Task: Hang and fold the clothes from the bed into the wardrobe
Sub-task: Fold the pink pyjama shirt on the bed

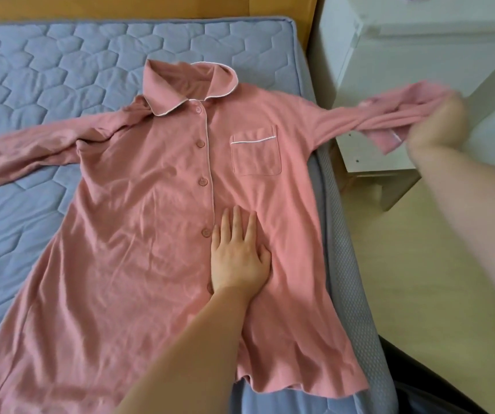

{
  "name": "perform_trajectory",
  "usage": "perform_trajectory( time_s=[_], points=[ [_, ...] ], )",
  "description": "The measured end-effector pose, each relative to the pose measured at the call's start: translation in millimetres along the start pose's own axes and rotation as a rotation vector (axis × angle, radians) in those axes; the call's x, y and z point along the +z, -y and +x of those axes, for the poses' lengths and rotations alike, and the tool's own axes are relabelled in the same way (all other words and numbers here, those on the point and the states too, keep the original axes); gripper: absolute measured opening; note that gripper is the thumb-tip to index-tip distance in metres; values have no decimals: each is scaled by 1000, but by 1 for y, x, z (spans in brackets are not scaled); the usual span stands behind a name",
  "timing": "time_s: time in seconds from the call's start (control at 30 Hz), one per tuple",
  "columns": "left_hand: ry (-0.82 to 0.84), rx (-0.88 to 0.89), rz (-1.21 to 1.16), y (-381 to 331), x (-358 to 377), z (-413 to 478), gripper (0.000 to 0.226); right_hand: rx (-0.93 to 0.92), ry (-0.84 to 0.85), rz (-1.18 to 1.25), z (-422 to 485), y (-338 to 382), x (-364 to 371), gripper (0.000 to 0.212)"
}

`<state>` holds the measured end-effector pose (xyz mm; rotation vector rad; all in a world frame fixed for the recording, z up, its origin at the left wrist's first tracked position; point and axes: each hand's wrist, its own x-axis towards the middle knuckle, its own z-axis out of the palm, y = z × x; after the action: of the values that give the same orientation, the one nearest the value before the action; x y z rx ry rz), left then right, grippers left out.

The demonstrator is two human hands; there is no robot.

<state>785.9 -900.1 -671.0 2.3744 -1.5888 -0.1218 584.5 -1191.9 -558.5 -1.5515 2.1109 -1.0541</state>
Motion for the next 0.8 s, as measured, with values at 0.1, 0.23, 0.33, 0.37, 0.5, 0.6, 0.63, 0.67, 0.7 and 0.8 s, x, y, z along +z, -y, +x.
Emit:
perform_trajectory(
  time_s=[0.1, 0.23, 0.33, 0.37, 0.5, 0.6, 0.63, 0.67, 0.7, 0.8],
  points=[
    [10, 2, 3, 0, 0, 1, 67, 18, 306, -424, -11, -26, -1, 64],
    [13, 0, 15, 0, 0, 1, 67, -163, 402, -327, -71, -23, 22, 38],
    [4, 2, 22, 0, -1, 0, 67, -198, 505, -162, -116, -9, 44, 21],
    [1, 2, 23, 0, -1, 0, 67, -186, 551, -126, -127, -6, 48, 30],
    [4, 4, 28, 0, 0, -1, 66, -255, 569, -91, -140, 0, 48, 49],
    [-14, 1, 29, -1, 0, 0, 66, -169, 743, -124, -139, 7, 44, 41],
    [-20, 1, 28, -1, 0, 0, 67, -111, 865, -173, -140, 8, 45, 33],
    [-23, 2, 29, -1, 0, 0, 66, -47, 940, -208, -139, 8, 45, 23],
    [-25, 2, 31, 0, 0, 0, 66, 11, 936, -203, -137, 6, 46, 14],
    [-45, 2, 31, 0, 1, 0, 65, 114, 666, -103, -126, -8, 45, 22]
  ],
)
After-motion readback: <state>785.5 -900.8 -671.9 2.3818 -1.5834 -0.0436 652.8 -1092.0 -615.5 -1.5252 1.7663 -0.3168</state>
